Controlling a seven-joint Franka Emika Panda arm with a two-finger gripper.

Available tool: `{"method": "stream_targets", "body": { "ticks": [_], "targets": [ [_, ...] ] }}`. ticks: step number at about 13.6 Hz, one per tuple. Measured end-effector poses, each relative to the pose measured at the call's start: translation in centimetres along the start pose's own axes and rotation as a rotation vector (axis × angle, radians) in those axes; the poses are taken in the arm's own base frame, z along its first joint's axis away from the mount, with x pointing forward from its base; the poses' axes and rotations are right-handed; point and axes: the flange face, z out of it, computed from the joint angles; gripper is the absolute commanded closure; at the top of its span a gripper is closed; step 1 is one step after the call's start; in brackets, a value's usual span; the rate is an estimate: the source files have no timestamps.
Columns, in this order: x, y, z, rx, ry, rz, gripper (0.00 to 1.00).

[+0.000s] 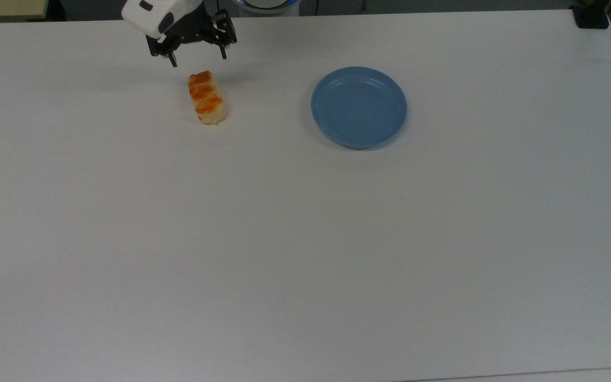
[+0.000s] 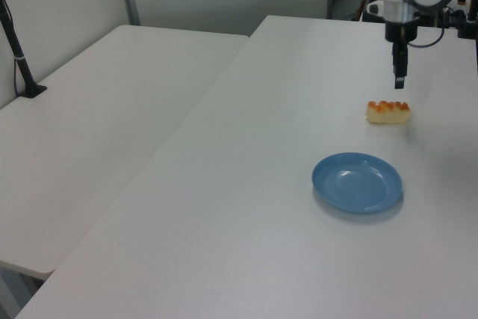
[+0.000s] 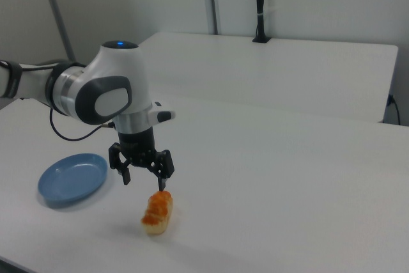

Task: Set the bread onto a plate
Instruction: 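Lower the gripper over the bread roll and close on it, then lift the grasped bread roll off the table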

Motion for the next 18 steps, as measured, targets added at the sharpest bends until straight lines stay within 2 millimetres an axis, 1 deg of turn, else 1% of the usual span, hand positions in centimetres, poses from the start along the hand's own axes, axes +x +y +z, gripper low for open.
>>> {"method": "stream_targets", "body": {
  "ticks": [2, 4, 8, 9, 11, 12, 14, 16, 18],
  "targets": [
    [1.5, -0.5, 2.9, -0.024, -0.021, 0.023, 0.0],
    [2.2, -0.2, 5.1, -0.027, -0.04, 0.036, 0.0],
    [2.8, 0.0, 7.5, -0.04, -0.076, 0.031, 0.01],
    [2.8, 0.0, 7.9, -0.046, -0.084, 0.042, 0.07],
    [3.4, -0.5, 8.9, -0.054, -0.086, 0.062, 0.28],
    [3.6, -0.9, 9.4, -0.055, -0.09, 0.065, 0.35],
    [3.8, -1.1, 9.7, -0.057, -0.093, 0.069, 0.51],
    [3.9, -1.0, 9.4, -0.059, -0.088, 0.073, 0.59],
    [4.1, -0.9, 9.1, -0.061, -0.081, 0.075, 0.63]
  ]
}}
